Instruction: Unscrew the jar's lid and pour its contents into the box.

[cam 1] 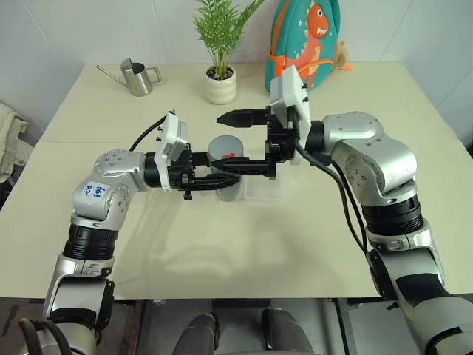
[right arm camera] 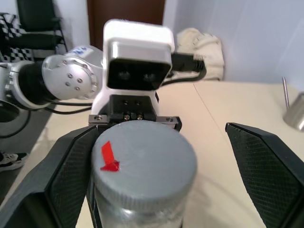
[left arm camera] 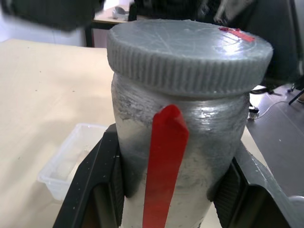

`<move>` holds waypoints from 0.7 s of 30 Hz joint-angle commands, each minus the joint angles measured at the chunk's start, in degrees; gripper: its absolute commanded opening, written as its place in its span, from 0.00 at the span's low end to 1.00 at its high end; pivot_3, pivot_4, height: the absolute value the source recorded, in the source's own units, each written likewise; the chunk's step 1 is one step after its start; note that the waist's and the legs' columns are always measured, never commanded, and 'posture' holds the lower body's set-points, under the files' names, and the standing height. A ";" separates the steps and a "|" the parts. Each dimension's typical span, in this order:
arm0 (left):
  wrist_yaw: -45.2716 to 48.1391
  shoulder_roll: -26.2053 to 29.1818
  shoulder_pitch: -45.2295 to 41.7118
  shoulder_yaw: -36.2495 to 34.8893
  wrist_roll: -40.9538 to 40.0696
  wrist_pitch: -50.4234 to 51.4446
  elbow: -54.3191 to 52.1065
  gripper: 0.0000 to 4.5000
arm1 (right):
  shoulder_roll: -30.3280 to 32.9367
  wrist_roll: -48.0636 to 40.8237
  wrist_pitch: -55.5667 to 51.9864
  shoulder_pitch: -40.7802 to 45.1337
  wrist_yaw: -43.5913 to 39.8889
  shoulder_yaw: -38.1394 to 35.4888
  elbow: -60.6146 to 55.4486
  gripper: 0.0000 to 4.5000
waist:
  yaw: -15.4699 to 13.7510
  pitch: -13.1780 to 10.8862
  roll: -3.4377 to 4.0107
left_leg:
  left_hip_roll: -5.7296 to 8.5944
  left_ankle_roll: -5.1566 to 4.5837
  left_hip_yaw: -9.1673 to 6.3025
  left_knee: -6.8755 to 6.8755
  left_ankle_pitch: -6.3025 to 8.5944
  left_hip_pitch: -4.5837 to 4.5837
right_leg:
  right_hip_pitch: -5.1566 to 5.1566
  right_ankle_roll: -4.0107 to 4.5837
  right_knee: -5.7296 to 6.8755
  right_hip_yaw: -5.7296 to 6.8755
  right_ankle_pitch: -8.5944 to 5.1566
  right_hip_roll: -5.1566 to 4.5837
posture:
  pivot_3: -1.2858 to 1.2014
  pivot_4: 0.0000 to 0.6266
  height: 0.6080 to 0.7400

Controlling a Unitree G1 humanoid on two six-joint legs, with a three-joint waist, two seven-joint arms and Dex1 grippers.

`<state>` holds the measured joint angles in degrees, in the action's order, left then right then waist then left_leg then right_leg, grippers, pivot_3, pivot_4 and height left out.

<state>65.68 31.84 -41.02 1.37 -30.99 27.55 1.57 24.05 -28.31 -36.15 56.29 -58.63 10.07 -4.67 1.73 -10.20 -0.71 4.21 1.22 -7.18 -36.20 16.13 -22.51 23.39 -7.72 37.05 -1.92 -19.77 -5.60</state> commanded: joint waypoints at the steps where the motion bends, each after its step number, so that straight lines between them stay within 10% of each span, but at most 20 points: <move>1: -0.10 -0.14 -0.39 -0.47 0.18 -0.83 -0.67 0.43 | -2.01 -1.83 -3.02 0.95 3.38 -1.39 -3.21 1.00 | 0.15 0.00 0.00 | -0.01 0.00 0.02 0.01 0.00 0.00 | 0.01 0.00 0.01 0.00 0.00 0.00 | 0.52 0.24 1.00; 21: 0.89 -1.13 -0.41 -0.79 1.30 -2.62 0.36 0.43 | 8.78 -0.47 7.75 0.90 -1.90 -10.41 12.67 1.00 | -0.09 0.00 -0.01 | 0.04 0.01 0.04 -0.09 -0.01 0.00 | 0.00 0.00 0.07 0.06 0.01 0.03 | 0.52 0.24 1.00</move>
<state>64.68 30.05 -41.48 1.22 -28.83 26.76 4.78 29.20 -29.29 -29.30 57.07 -62.09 6.09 4.97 1.63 -10.20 -0.73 4.26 1.22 -7.12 -36.30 16.13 -22.52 23.39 -7.72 37.12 -1.87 -19.77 -5.59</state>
